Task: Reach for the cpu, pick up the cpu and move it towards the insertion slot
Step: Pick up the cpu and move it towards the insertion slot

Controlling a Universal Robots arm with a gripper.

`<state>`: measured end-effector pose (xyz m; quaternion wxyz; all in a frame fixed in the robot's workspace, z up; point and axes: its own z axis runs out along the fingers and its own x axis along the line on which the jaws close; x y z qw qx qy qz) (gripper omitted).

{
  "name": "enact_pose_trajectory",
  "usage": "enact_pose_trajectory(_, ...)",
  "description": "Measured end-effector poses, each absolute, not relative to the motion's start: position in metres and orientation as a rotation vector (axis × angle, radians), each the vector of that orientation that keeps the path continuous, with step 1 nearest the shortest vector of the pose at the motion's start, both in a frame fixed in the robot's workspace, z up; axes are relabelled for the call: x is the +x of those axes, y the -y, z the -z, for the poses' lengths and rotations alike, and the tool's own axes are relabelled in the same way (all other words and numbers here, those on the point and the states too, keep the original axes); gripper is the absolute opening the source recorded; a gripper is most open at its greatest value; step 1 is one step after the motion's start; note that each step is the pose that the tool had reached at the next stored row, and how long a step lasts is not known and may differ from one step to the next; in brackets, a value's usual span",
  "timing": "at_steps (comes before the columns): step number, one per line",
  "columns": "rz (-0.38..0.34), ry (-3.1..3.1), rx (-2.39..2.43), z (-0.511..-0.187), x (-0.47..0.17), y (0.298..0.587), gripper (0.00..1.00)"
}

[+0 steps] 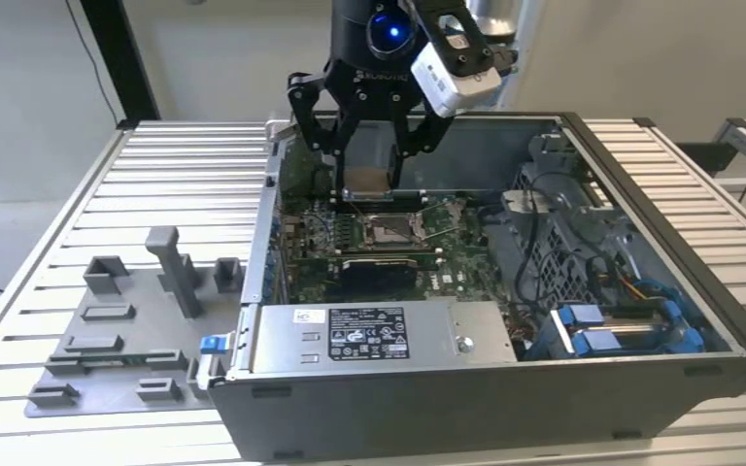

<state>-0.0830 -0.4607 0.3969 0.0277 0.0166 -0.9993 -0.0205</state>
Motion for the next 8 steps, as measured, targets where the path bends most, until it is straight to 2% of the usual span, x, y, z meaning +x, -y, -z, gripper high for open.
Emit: enact_pose_trajectory(8,0.063,3.091,0.051,-0.397,-0.063,0.461,0.00)
